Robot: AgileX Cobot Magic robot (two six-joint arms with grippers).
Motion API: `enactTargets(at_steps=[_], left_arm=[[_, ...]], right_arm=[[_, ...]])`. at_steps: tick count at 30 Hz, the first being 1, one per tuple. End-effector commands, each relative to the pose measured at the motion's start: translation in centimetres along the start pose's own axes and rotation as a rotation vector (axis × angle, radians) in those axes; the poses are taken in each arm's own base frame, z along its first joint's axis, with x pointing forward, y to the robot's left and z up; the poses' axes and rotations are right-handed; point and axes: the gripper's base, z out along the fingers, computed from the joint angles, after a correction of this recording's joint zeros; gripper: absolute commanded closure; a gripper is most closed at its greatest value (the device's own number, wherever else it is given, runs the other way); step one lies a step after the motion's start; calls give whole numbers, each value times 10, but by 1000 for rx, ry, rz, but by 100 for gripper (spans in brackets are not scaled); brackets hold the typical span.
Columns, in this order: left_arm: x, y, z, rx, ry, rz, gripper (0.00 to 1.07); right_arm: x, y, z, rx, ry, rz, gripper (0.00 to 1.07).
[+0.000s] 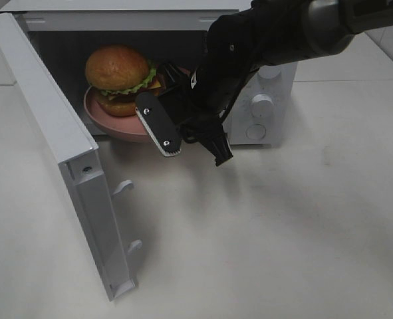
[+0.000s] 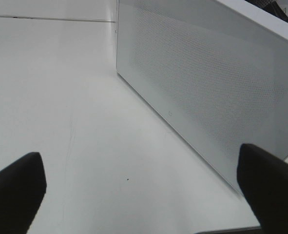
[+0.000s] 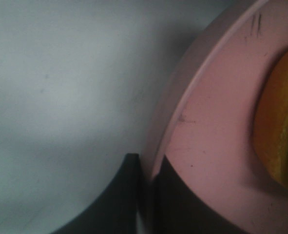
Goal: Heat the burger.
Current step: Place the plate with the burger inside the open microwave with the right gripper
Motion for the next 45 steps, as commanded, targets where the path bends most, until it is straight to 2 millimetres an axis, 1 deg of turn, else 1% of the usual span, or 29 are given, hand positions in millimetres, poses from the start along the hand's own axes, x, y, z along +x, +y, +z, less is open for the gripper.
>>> enactTargets(at_steps=[1,8,9,11,12,16,17,20,22,25,26,28,30,33,35,36,37,38,39,40,41,43,44,45], left_arm=[[2,-1,-2,-1,-29,3,7],[2,-1,-2,-1,-29,3,7],[2,-1,-2,-1,-29,3,7],[2,-1,-2,-1,-29,3,7],[2,-1,-2,-1,-29,3,7],[2,-1,-2,-1,-29,3,7],[2,-1,-2,-1,-29,3,7],[2,-1,-2,-1,-29,3,7],[2,-1,-2,-1,-29,3,7],[2,-1,-2,-1,-29,3,7],[2,-1,-2,-1,-29,3,7],[2,-1,-2,-1,-29,3,7],[2,-1,-2,-1,-29,3,7],[2,-1,-2,-1,-29,3,7],[2,-1,-2,-1,-29,3,7],[2,-1,-2,-1,-29,3,7],[2,-1,-2,-1,-29,3,7],[2,-1,-2,-1,-29,3,7],[2,-1,-2,-1,-29,3,7],[2,-1,-2,-1,-29,3,7],[2,-1,-2,-1,-29,3,7],[2,-1,-2,-1,-29,3,7],[2,-1,-2,-1,-29,3,7],[2,-1,-2,-1,-29,3,7]], right_arm=[[0,-23,-2,81,0,39,107],[1,-36,8,97,12,36,107],[1,-40,11,101,13,36,107],[1,-42,12,102,13,37,107],[1,-45,16,104,13,37,107],[1,-50,21,115,12,38,107],[1,-52,25,117,12,38,107],[1,-54,28,120,12,39,107],[2,-54,37,117,14,39,107],[2,-55,42,120,14,39,107],[7,-56,47,123,19,47,106],[8,-57,49,124,20,48,106],[8,-58,56,125,20,48,104],[13,-60,57,145,23,62,101],[13,-61,63,166,17,90,89],[13,-61,63,166,17,90,89],[13,-61,63,166,17,95,86],[13,-61,63,166,16,100,75],[13,-61,63,166,16,100,75],[13,-61,63,166,16,105,68],[13,-61,63,166,16,105,68],[12,-59,63,148,12,158,48],[12,-59,63,148,12,158,48],[12,-57,62,142,11,175,45]])
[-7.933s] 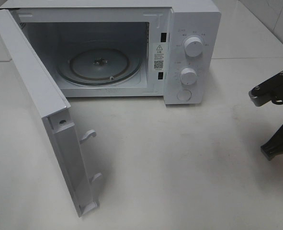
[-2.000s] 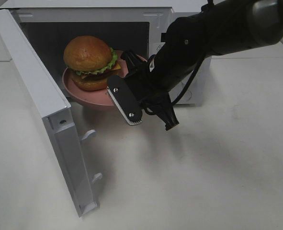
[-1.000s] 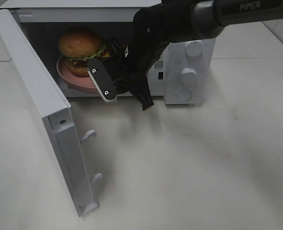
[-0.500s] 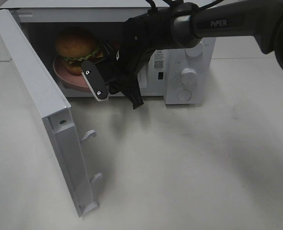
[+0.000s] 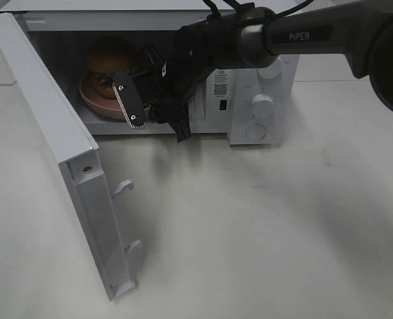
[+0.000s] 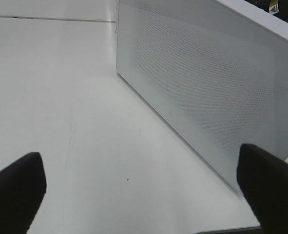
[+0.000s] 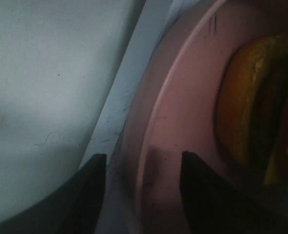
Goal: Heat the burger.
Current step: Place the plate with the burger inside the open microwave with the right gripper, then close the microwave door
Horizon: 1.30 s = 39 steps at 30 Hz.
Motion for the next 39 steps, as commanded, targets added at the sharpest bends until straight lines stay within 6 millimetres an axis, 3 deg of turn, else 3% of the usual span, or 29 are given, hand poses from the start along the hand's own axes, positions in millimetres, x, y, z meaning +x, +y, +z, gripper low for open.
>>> enactTargets(at_steps=[1,8,16,25,39], left_arm=[[2,-1,-2,-1,-29,3,7],[2,-1,-2,-1,-29,3,7],[2,-1,-2,-1,-29,3,7],[2,-1,-2,-1,-29,3,7],[2,-1,-2,-1,-29,3,7]], right_arm=[[0,3,-6,-23,3,77,39],[2,18,-19,-88,14,79,31],[-6,33,-50,-106,2,60,31],[-2,54,-80,-125,5,61,31],[4,83,-142,-120,7,120,31]])
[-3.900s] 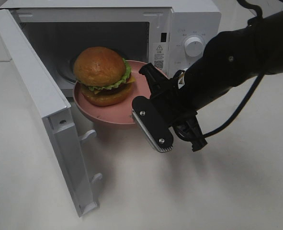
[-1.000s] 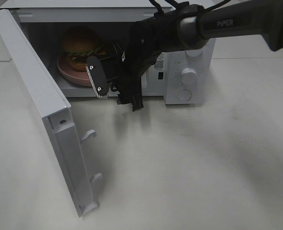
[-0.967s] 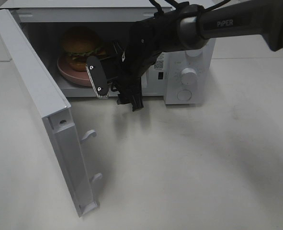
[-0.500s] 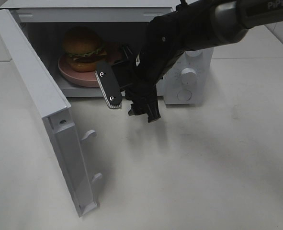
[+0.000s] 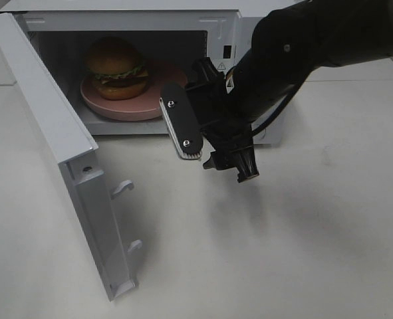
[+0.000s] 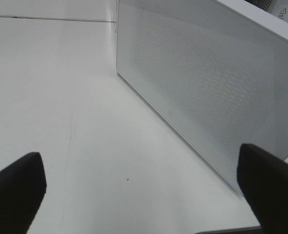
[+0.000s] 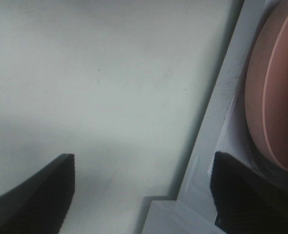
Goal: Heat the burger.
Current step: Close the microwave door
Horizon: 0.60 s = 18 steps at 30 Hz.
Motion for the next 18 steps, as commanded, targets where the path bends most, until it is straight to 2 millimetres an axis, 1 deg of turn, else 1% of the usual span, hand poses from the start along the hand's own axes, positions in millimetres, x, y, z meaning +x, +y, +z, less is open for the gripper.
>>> enactTargets(at_steps=[1,2,3,5,6,7,9,10,12,13,14,16,17,18], left_arm=[[2,-1,-2,-1,-29,3,7],[2,-1,-2,-1,-29,3,7],[2,-1,-2,-1,-29,3,7],[2,-1,-2,-1,-29,3,7],[2,-1,-2,-1,-29,3,7],[2,-1,-2,-1,-29,3,7],[2,-1,-2,-1,-29,3,7],[2,-1,-2,-1,-29,3,7],[2,-1,-2,-1,-29,3,7],[2,-1,-2,-1,-29,3,7],[2,-1,-2,-1,-29,3,7],[2,-1,-2,-1,-29,3,7],[2,-1,-2,-1,-29,3,7],[2,-1,-2,-1,-29,3,7]], right_arm=[[3,10,-20,17,-6,46,31],[3,10,-20,17,-6,46,31],[4,15,-28,23,-7,65,31],[5,18,-32,23,-7,73,31],[6,23,-39,27,-9,90,31],[6,23,-39,27,-9,90,31],[9,33,-50,31,-10,112,31],[9,33,-50,31,-10,112,31],[11,41,-63,44,-15,152,31],[11,41,-63,44,-15,152,31],[13,48,-71,49,-18,198,31],[13,51,-74,48,-18,223,31],[15,55,-83,57,-22,306,31],[16,58,-88,60,-25,356,31]])
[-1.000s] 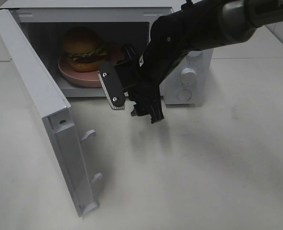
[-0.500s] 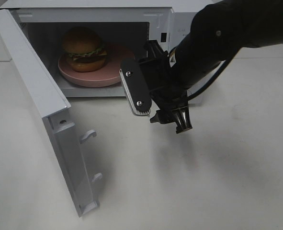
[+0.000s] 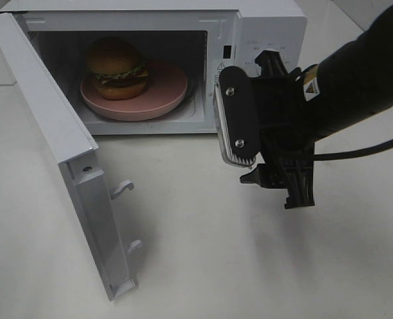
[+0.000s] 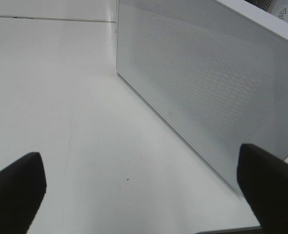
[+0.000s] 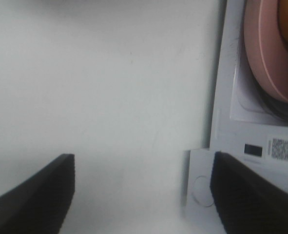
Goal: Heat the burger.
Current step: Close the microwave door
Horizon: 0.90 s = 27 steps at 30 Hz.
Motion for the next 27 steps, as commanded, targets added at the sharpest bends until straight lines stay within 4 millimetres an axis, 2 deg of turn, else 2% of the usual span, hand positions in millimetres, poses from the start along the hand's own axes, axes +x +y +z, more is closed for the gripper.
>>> enactTargets(at_steps=[1,3,4,6,9,12,14,15,18,19,21,23,27], left_arm=[[2,-1,-2,-1,-29,3,7],[2,-1,-2,-1,-29,3,7],[2,-1,-2,-1,-29,3,7],[2,-1,-2,-1,-29,3,7],[2,-1,-2,-1,-29,3,7],[2,-1,-2,-1,-29,3,7],[2,-1,-2,-1,-29,3,7],[2,-1,-2,-1,-29,3,7],[2,-1,-2,-1,-29,3,7],[2,-1,-2,-1,-29,3,7],[2,-1,-2,-1,-29,3,7],[2,-1,-2,-1,-29,3,7],[2,-1,-2,-1,-29,3,7]], right_arm=[[4,5,-12,8,-4,121,31],[7,10,-28,5,1,281,31],[7,10,-28,5,1,281,31],[11,17,-45,-35,40,495,31],[12,19,-49,-49,57,547,31],[19,30,-71,-95,129,728,31],[20,32,-76,-101,140,748,31],[23,37,-86,-113,161,788,31],[24,39,-91,-116,168,805,31],[27,43,-102,-118,179,835,31],[28,46,-107,-120,185,851,31],[32,54,-122,-132,210,883,31],[37,61,-135,-144,234,908,31]])
